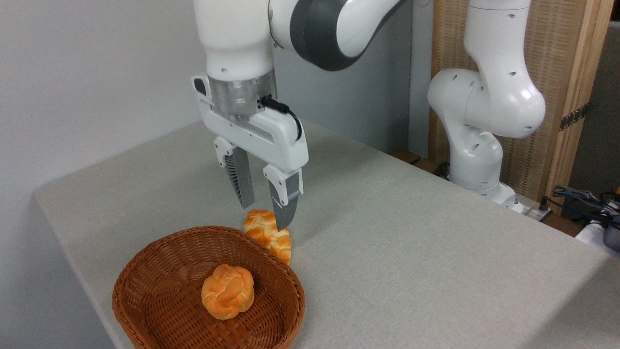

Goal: Put bread into the basket
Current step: 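Lower the open gripper down onto the croissant roll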

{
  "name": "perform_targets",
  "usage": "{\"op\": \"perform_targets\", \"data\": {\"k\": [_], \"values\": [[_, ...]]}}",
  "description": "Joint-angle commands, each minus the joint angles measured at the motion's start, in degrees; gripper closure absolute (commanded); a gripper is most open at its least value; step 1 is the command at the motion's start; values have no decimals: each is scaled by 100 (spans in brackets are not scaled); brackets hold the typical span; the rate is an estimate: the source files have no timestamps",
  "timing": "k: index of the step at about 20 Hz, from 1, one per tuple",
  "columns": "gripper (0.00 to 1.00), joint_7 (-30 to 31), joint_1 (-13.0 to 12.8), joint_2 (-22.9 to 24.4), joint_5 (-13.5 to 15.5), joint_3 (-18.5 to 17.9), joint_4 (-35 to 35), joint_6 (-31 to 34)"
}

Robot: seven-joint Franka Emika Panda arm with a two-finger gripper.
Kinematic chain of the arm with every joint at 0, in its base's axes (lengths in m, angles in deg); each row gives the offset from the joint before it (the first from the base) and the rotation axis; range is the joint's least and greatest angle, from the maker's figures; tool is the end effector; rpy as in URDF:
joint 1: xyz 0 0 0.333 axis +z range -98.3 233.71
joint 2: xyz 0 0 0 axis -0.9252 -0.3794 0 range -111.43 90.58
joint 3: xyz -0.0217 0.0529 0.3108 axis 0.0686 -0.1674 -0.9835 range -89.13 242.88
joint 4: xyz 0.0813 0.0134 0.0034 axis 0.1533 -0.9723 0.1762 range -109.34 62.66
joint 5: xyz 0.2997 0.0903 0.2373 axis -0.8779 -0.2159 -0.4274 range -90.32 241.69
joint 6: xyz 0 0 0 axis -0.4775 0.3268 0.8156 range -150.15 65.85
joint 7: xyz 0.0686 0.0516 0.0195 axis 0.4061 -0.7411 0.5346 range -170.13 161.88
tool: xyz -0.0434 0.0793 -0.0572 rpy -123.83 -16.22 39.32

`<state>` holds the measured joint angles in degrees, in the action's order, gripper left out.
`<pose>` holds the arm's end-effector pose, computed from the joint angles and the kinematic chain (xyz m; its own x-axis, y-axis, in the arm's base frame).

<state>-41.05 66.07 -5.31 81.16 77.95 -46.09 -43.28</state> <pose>0.5331 -0.0326 0.5116 0.7885 -0.6122 0.0595 -0.6150 -0.7857 0.0669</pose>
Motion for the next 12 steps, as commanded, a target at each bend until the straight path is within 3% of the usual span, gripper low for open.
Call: {"op": "perform_targets", "data": {"k": [1, 5, 12], "values": [[0, 483, -231, 95, 129, -19, -317, 99], [0, 730, -486, 104, 129, -19, -572, 21], [0, 1161, -654, 86, 173, -19, -792, -647]]}}
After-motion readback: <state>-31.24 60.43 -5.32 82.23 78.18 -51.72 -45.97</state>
